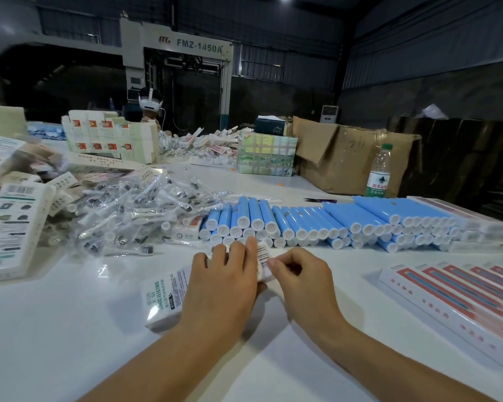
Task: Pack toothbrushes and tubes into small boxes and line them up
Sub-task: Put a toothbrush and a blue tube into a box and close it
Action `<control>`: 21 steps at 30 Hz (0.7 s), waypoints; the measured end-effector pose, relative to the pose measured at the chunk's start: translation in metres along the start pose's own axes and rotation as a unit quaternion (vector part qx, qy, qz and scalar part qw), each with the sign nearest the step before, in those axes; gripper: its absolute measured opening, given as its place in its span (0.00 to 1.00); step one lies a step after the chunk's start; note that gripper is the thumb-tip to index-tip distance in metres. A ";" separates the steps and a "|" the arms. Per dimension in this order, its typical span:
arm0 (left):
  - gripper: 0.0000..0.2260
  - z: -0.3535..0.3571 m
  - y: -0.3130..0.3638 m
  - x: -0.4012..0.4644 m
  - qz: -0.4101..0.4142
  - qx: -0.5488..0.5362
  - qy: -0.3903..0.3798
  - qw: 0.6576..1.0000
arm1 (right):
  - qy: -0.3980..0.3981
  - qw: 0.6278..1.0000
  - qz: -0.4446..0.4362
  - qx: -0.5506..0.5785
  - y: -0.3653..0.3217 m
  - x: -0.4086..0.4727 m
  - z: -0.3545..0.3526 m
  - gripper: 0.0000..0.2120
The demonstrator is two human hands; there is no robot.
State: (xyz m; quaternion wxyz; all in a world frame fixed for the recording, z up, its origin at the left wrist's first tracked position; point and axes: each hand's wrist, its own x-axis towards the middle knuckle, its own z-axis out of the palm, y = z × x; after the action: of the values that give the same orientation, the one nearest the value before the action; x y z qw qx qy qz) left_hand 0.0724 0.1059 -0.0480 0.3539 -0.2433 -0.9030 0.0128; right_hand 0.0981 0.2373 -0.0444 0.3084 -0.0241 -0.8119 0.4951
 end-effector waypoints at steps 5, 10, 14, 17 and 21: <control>0.35 -0.002 0.003 0.003 0.002 -0.010 -0.034 0.999 | -0.023 0.996 0.039 0.071 -0.002 0.006 -0.001 0.06; 0.31 0.006 0.006 0.000 0.014 0.003 -0.062 0.998 | -0.057 0.994 0.053 0.074 -0.001 0.004 -0.001 0.10; 0.30 -0.009 -0.013 0.020 -0.075 -0.162 -0.020 0.984 | -0.059 0.980 0.058 0.180 -0.006 0.007 -0.002 0.10; 0.17 -0.033 -0.021 0.031 -0.219 -0.602 0.066 0.765 | -0.087 0.983 0.007 0.160 -0.009 0.003 -0.002 0.10; 0.18 -0.026 -0.022 0.033 -0.384 -0.819 0.045 0.424 | -0.233 0.968 -0.004 0.094 -0.012 -0.009 0.008 0.25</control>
State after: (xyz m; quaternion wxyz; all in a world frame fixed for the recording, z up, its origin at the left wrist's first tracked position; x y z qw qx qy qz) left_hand 0.0591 0.0972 -0.0036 -0.0033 -0.0466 -0.4711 -0.8808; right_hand 0.1045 0.2215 -0.0412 0.1132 0.1242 -0.8110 0.5604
